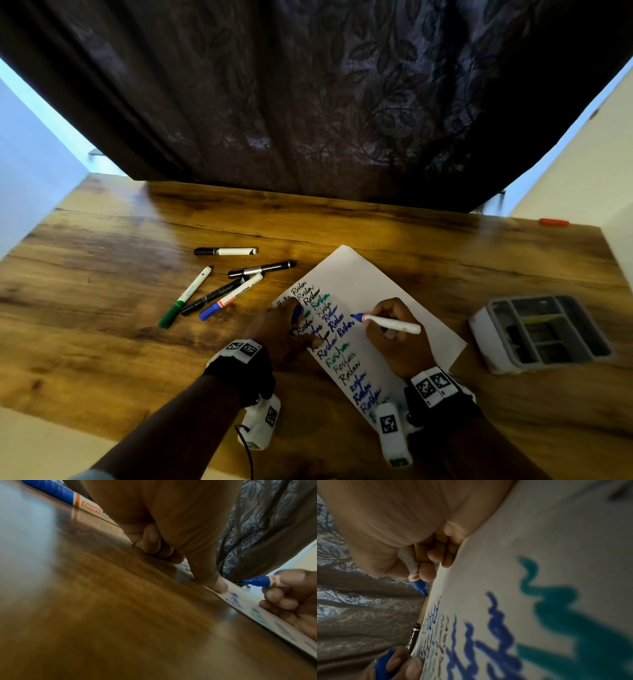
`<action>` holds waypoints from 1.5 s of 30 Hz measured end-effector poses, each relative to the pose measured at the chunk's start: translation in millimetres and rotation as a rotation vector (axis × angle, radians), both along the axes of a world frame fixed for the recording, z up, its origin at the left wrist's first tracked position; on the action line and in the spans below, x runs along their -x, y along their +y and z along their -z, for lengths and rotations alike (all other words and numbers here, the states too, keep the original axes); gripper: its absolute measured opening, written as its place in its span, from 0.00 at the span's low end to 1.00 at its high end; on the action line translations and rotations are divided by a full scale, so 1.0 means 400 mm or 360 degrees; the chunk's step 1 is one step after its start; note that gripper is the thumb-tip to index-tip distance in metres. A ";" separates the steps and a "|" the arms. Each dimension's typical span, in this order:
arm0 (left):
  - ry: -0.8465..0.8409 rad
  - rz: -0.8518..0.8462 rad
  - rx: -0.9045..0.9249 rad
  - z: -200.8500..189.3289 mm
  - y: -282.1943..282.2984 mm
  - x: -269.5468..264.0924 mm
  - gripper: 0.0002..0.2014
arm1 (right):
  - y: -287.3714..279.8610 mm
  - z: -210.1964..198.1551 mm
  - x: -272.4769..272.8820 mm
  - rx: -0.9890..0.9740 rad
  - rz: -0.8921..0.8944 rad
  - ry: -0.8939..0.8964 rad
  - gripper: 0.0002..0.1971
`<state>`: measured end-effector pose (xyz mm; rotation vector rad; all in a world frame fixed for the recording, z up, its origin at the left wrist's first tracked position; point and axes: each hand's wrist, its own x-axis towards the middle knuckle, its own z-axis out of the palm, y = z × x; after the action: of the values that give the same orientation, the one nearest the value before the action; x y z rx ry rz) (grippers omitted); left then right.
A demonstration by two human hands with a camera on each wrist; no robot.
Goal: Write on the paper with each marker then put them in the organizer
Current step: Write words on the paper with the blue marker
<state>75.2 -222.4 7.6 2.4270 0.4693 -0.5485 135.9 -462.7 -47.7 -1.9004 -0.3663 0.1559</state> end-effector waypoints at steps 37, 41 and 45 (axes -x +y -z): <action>-0.0491 0.0947 0.0053 -0.282 0.037 0.021 0.15 | 0.170 -0.400 0.100 0.0043 -0.0090 -0.0119 0.03; -0.0704 0.0972 -0.0061 -0.314 -0.003 0.012 0.14 | 0.163 -0.426 0.085 0.0006 0.0057 -0.0292 0.05; -0.0669 0.0917 -0.0093 -0.307 -0.029 -0.007 0.15 | 0.141 -0.434 0.061 -0.0051 0.0021 -0.0118 0.07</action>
<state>77.9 -233.9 130.6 2.6294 -0.4065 -0.2334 111.4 -406.4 126.1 -1.8803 -0.4038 0.0709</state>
